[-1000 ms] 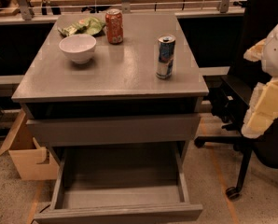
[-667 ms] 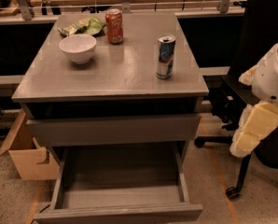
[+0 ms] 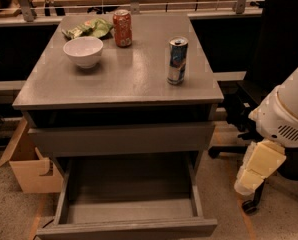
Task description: Close middle drawer
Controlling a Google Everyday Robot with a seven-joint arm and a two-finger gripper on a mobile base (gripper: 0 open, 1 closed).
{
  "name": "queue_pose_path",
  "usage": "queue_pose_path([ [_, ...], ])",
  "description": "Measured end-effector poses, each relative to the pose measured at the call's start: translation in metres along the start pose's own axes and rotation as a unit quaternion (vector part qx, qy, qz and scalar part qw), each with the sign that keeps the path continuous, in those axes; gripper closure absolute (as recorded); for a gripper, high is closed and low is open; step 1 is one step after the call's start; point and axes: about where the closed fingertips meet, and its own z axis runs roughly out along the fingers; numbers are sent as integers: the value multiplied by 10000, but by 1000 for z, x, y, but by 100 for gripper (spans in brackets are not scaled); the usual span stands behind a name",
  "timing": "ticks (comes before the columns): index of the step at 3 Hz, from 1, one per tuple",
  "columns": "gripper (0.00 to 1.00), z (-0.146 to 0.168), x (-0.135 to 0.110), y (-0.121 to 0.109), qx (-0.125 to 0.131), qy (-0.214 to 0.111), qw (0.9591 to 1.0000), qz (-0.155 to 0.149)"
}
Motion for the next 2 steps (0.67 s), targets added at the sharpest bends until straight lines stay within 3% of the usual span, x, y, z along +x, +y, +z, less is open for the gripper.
queue_pose_path([
  [1,0,4,3,0,-17,-29,9999,99],
  [2,0,41,13,13,-226,-70,9988,427],
])
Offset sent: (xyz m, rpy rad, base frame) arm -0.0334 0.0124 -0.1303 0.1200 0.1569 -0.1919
